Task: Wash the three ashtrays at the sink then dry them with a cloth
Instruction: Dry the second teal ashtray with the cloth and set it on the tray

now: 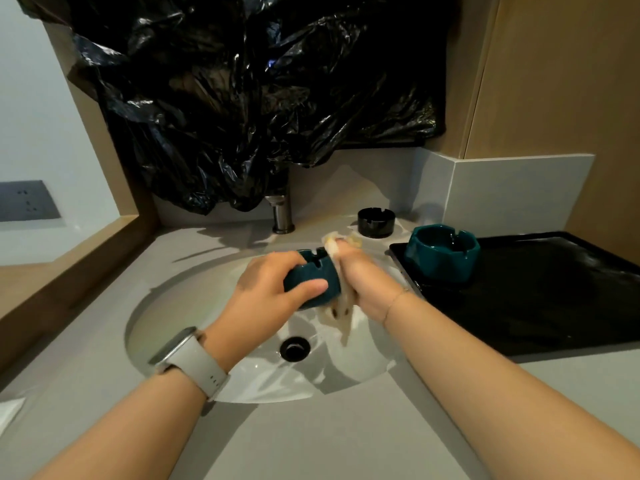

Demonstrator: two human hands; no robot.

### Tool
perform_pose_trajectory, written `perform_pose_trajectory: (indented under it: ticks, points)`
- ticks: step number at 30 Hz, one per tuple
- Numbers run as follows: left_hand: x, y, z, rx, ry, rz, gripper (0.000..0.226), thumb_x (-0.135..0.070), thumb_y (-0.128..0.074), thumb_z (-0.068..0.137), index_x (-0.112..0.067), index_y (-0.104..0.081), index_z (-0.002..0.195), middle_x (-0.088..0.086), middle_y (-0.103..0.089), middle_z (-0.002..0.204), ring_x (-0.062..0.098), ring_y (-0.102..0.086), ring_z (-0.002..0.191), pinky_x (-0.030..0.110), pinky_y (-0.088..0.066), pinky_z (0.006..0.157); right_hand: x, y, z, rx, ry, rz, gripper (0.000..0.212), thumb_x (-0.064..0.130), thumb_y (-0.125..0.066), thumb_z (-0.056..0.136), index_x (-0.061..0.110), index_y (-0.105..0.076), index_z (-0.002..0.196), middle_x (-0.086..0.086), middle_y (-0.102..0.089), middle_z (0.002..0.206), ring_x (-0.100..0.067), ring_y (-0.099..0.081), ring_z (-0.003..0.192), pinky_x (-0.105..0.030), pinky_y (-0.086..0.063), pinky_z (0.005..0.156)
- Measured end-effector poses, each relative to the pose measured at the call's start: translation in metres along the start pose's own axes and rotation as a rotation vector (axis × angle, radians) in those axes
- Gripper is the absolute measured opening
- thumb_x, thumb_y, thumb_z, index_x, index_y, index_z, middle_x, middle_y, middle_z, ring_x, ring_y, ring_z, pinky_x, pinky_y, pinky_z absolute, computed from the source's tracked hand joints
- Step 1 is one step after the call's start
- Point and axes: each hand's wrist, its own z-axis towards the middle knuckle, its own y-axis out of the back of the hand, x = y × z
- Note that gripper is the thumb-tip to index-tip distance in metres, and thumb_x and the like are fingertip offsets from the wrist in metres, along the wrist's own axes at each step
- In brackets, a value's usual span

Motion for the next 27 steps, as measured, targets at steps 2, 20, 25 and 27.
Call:
perform_pose_trajectory:
  ticks: [2,20,25,27]
  points:
    - [0.000,0.000,0.000,-0.022,0.236,-0.212,0.023,-0.039,-0.066,0.091,-0.017,-0.059,0.087,-0.002,-0.058,0.077,0.011,-0.054,0.069,0.024,-0.044,0.060,-0.004,-0.018,-0.008,-0.063,0.039,0.088,0.032,0.046,-0.037,0.099,0.021,-0.055,0.091,-0.006,-0.063,0.093,-0.021,-0.061,0.083,-0.034,-0.050,0.076]
    - [-0.017,-0.001,-0.003,0.055,0.387,-0.379,0.025,-0.020,-0.051,0.101,-0.020,-0.056,0.077,-0.002,-0.053,0.071,0.012,-0.048,0.065,0.022,-0.035,0.058,0.009,-0.031,-0.009,-0.170,0.060,-0.180,0.030,0.037,-0.034,0.101,0.013,-0.049,0.094,-0.012,-0.056,0.101,-0.026,-0.057,0.087,-0.037,-0.051,0.082]
    - [-0.018,-0.001,-0.004,0.094,0.456,-0.423,0.027,-0.022,-0.048,0.103,-0.019,-0.055,0.077,0.002,-0.054,0.076,0.017,-0.049,0.070,0.026,-0.035,0.060,0.001,-0.011,-0.004,-0.005,-0.102,0.141,0.027,0.025,-0.035,0.102,0.013,-0.046,0.080,-0.009,-0.049,0.082,-0.020,-0.047,0.072,-0.028,-0.037,0.063]
    - [-0.014,0.003,-0.003,0.080,0.519,-0.498,0.021,-0.023,-0.048,0.103,-0.012,-0.059,0.088,0.008,-0.059,0.086,0.022,-0.053,0.079,0.028,-0.038,0.066,-0.004,-0.020,-0.010,0.009,-0.048,0.037,0.022,0.031,-0.040,0.100,0.014,-0.050,0.090,-0.011,-0.050,0.083,-0.023,-0.049,0.073,-0.030,-0.038,0.063]
